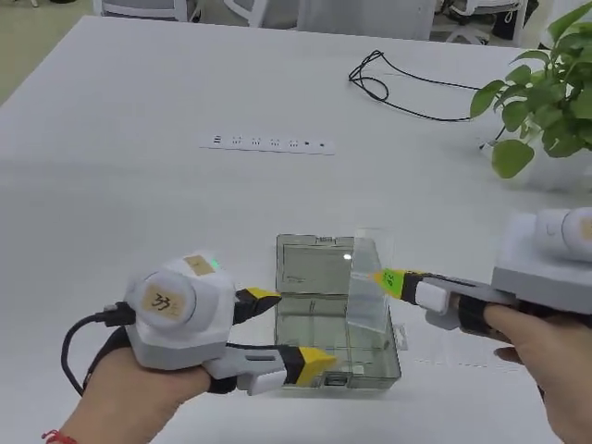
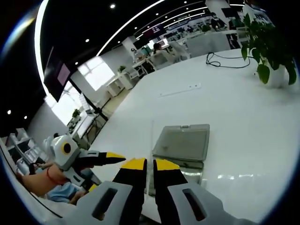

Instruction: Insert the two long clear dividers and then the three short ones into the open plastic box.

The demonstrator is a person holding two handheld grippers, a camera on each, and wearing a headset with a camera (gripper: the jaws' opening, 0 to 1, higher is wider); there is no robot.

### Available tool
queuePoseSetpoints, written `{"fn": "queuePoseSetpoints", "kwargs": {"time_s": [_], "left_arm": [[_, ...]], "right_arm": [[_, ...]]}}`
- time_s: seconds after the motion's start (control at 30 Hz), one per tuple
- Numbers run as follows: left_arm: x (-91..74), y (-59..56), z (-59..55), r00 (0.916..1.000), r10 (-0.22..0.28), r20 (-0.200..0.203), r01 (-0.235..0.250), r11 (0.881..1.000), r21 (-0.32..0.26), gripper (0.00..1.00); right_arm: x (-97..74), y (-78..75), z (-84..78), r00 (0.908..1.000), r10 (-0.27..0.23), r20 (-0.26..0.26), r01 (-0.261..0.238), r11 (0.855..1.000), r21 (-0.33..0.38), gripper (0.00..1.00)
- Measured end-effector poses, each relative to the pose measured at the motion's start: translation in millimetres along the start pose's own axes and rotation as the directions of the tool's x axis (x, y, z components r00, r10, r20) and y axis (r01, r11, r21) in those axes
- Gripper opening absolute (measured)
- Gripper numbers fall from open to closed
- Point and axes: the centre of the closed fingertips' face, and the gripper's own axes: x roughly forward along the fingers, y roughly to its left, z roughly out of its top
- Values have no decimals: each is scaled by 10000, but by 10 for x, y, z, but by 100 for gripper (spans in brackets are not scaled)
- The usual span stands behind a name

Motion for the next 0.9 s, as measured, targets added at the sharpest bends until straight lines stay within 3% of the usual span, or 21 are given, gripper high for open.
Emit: {"fn": "queuePoseSetpoints", "kwargs": {"time_s": [0.17,0.37,0.53,0.77,0.83,0.9], "left_arm": [[-11,31,-31,9998,-166,-127,172,9989,434,75],[-38,73,-105,9987,-407,-322,428,9967,692,78],[-48,98,-130,9984,-488,-272,512,9939,976,85],[-52,115,-209,9962,-706,-510,763,9899,1196,91],[-55,120,-207,9956,-814,-464,865,9889,1212,92],[-50,129,-208,9952,-873,-446,921,9883,1215,94]], "right_arm": [[7,-61,-41,9979,-387,-513,392,9992,85,7],[32,-167,-141,9844,-933,-1489,1032,9928,602,7],[66,-225,-216,9637,-1385,-2281,1605,9837,809,7],[150,-274,-315,9323,-1547,-3269,2045,9710,1239,7],[180,-304,-368,9177,-1594,-3640,2206,9663,1330,7],[263,-494,-360,9064,-1641,-3892,2362,9608,1448,7]]}}
